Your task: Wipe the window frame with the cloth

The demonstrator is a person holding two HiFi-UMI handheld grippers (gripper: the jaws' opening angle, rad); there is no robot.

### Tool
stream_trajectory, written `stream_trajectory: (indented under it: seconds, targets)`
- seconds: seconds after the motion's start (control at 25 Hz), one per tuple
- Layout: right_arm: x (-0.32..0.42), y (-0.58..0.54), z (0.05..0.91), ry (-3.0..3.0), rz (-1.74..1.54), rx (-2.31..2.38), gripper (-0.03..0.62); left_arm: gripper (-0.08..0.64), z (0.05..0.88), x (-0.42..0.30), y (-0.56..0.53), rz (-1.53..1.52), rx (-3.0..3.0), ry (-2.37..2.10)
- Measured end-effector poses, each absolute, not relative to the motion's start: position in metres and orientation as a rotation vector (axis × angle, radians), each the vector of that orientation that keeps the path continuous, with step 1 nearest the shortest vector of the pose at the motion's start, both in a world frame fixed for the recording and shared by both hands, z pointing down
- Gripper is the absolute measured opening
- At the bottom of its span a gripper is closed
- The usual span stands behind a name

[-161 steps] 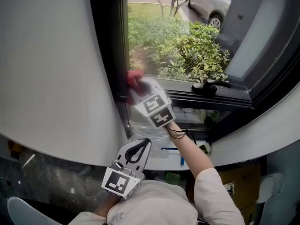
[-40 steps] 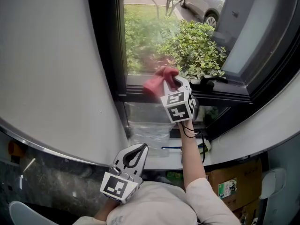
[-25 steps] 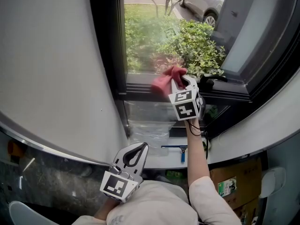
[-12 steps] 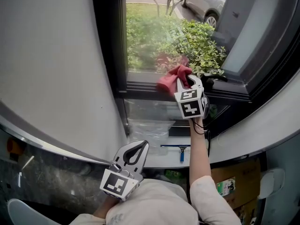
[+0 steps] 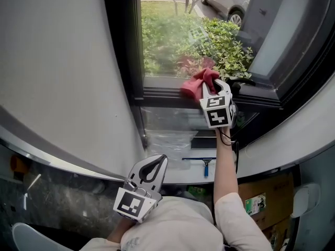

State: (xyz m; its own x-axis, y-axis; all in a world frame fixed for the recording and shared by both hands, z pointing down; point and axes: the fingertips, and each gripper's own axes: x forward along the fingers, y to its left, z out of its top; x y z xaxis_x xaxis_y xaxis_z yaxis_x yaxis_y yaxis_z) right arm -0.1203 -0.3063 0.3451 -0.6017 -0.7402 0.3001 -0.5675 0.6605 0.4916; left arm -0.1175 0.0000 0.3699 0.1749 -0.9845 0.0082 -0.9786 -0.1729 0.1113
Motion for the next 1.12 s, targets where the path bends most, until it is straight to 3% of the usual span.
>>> stream_trajectory:
  seconds: [0.16,0.36,0.56,0.76,1.12]
  targets:
    - [-0.12,-0.298,0.338,-2.517,-0.548,1.016,0.095,0.008,0.37,-0.115,0.003,-0.115,2.342,-1.943]
    - [-0.116,-0.247,0.304,-3.004,-0.265,1.009,0.095,0.008,0.372,-0.115,0.005,-0.109,2.341,-1.93]
    - [-0.155,-0.18,0.293,-3.176,-0.224,0.736,0.095,0.008,0.365,-0.119,0.003,-0.144,2.338,-1.953]
    - [-0.218,-0.139,0.304,-3.113,-0.415,0.501,0.095,0.008,0.366,-0.12,0.005,-0.116,2.325,-1.966]
    - [-0.269,-0.145,0.351,-3.011,-0.344,0.509,0.095,0.008,0.363,-0.125,0.016,-0.154,2.296,-1.994]
